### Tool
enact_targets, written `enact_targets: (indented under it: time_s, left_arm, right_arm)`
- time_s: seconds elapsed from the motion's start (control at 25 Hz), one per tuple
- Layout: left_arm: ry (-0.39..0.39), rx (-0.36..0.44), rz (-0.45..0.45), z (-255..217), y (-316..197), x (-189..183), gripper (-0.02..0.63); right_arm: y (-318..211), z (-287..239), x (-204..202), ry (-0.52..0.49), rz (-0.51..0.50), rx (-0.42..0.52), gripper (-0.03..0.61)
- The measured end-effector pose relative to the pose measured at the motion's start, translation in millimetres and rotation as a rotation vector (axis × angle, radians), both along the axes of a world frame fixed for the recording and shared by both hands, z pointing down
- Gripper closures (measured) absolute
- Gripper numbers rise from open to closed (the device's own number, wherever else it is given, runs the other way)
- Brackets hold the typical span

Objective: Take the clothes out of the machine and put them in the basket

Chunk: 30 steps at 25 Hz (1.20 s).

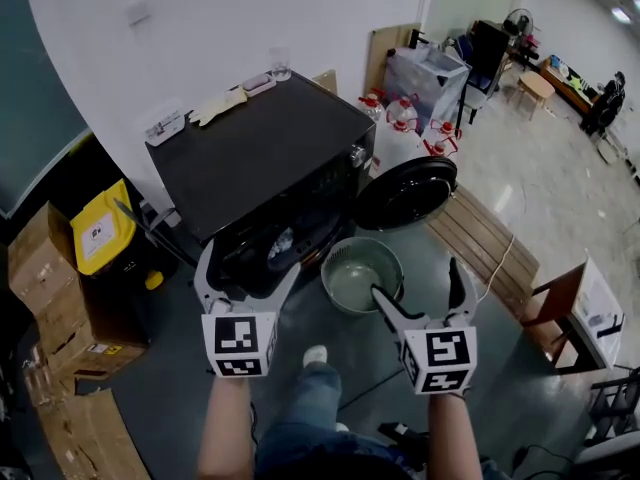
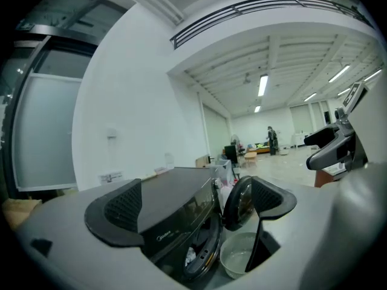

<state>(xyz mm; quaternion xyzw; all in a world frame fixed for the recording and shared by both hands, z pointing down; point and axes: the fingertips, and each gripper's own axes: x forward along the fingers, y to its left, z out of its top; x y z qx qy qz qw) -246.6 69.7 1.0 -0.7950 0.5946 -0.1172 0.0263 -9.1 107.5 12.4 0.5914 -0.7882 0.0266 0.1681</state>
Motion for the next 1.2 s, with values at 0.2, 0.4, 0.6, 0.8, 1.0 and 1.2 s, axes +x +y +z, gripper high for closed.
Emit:
enact_targets:
  time_s: [0.2,0.4,0.6,0.8,1.0,1.2]
  left_arm:
    - [-0.001,-0.029,0.046,12,-58,13,0.047]
    - [-0.001,-0.067,0.101,24,-117,29,0.046]
    - [0.003,-0.128,0.193,50,-160,63,0.046]
    - [0.007,-0.186,0.260,76,-180,93,0.048]
    - [-0.007,-0.229,0.292,99,-186,115,0.048]
    - [-0.031,-0.288,0.287,130,-183,128,0.048]
  right_arm:
    - [-48,11,7,-0.011,0.040,-0.033,0.009]
    - [-94,27,13,-0.024,0.086,-0.074,0.009]
    - [-128,47,26,-0.020,0.140,-0.133,0.009]
    - [-140,70,44,-0.015,0.186,-0.195,0.009]
    - [-146,91,62,-0.030,0.211,-0.233,0.009]
    - [-154,117,73,-0.044,0.185,-0.275,0.009]
